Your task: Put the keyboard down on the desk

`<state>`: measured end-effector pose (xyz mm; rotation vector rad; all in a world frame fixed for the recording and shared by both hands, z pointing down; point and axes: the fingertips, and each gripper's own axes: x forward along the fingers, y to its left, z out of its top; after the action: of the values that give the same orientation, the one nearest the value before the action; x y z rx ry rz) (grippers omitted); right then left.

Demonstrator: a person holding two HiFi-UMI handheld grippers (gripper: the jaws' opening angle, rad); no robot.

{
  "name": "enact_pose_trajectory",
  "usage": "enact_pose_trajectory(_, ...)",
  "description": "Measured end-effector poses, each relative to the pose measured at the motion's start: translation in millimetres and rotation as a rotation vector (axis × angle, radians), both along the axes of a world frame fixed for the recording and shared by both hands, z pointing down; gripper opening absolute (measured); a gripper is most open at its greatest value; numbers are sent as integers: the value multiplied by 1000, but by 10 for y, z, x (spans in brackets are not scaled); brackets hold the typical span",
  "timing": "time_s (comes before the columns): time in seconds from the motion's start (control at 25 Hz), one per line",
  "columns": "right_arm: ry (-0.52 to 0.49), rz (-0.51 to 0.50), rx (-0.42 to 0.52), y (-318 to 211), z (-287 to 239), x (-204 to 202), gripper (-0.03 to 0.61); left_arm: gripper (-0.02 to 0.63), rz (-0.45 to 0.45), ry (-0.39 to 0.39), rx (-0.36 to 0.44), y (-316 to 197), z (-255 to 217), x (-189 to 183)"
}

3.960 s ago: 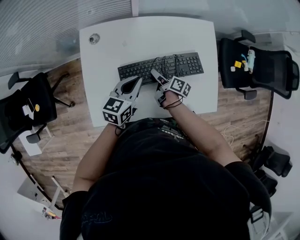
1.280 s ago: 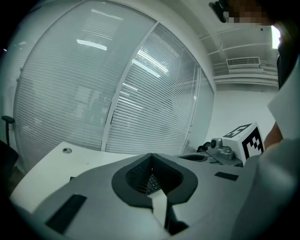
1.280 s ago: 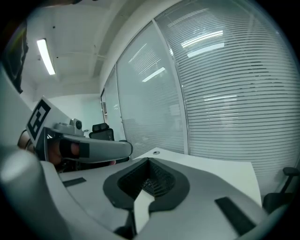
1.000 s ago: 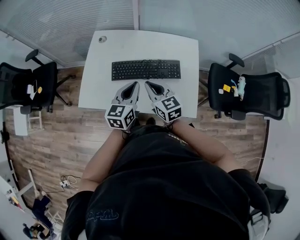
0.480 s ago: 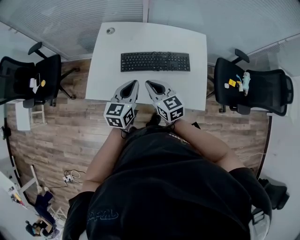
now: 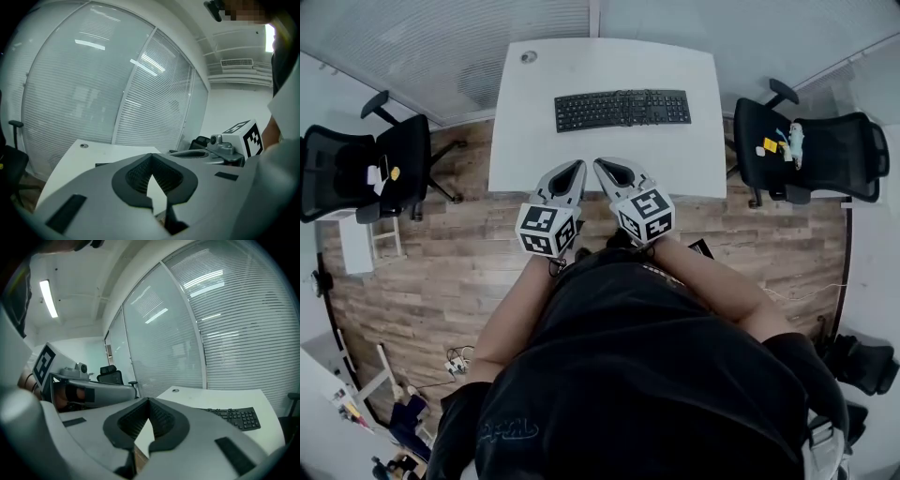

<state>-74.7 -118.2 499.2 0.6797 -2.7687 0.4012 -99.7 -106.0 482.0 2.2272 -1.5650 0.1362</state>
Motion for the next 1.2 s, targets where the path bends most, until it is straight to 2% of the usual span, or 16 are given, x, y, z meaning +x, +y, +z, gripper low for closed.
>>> enact_pose_trajectory(0.32,-33,50,36,386,-156,-68,23,14,39,-22,24,427,-114,-89)
enact_pose_trajectory(0.64,-40,67,31,936,-143,-122,23,14,46,-23,16,991,-77,-173)
enact_pose_trajectory(0.92,-33,74,37,1283,-151,-2,23,14,56,-4,14,1301,-50,-47)
enact_pose_trajectory(1.2,-37,58,44,1382,-173,143,23,14,55,4,22,1396,-76,131)
